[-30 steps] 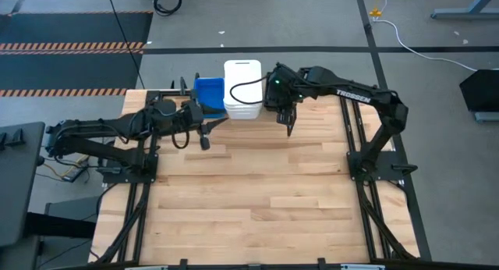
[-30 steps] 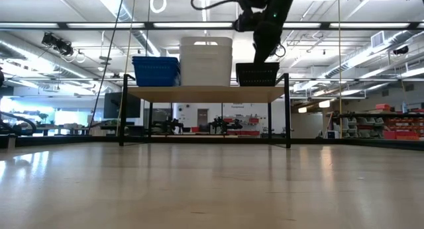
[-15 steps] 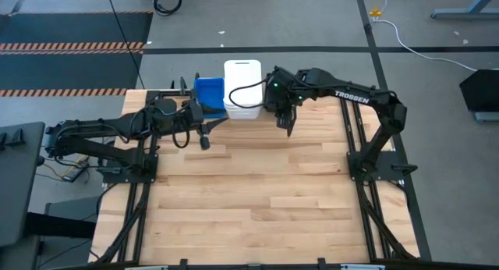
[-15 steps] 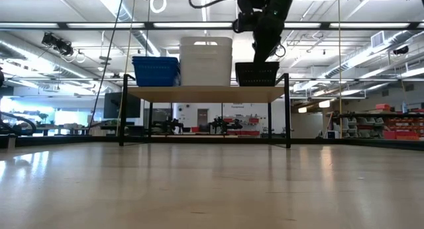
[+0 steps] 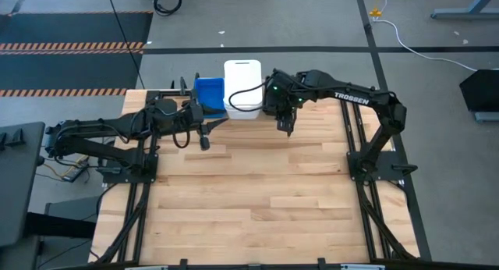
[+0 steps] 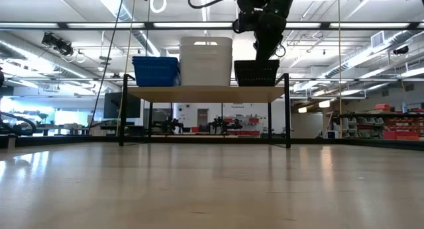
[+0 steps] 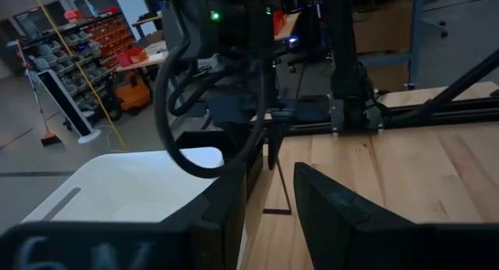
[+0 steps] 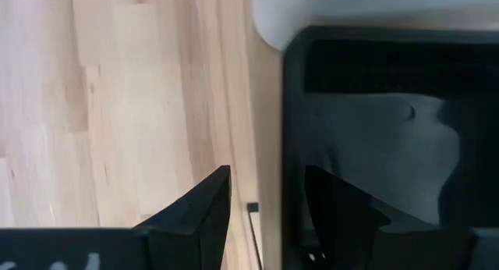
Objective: Stack baskets on shelf by color
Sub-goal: Stack the blue bin into the blue bin on the shelf
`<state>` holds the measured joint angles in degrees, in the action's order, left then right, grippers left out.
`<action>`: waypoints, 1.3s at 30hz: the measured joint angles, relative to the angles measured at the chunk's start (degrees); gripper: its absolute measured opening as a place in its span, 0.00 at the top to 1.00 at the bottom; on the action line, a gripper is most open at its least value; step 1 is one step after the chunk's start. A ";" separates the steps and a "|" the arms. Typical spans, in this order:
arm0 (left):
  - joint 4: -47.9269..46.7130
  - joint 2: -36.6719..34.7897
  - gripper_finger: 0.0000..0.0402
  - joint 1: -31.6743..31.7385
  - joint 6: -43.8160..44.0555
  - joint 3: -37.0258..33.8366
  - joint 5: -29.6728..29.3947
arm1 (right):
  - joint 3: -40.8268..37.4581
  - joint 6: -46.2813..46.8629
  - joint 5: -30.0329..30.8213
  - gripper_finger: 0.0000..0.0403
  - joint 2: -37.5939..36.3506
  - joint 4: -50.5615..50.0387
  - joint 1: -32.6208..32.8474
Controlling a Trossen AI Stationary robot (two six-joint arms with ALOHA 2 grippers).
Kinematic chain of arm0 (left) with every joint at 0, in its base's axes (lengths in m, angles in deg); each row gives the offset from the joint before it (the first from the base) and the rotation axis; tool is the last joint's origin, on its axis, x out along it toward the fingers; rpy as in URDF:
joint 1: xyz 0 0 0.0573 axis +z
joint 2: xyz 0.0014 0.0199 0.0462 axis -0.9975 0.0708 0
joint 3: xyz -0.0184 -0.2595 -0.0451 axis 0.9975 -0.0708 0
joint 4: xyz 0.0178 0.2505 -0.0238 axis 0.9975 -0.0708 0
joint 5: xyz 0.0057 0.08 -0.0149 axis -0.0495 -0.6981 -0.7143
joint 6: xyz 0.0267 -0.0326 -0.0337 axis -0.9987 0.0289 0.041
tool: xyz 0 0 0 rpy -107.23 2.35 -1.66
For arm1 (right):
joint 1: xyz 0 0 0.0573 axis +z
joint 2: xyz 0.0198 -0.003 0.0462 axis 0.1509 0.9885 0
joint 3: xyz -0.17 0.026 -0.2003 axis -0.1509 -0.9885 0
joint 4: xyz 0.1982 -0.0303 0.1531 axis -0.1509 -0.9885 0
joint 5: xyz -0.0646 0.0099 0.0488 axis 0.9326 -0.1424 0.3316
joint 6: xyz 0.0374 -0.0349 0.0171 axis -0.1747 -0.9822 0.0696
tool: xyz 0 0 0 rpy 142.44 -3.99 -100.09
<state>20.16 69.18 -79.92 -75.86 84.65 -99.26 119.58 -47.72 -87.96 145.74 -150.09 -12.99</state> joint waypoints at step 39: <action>-1.11 0.04 0.71 0.00 -0.04 0.00 0.00 | -0.02 1.86 5.59 0.57 -0.02 -6.45 -0.66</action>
<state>19.05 69.22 -79.92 -75.91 84.65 -99.26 119.56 -45.86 -82.37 145.72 -156.54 -13.65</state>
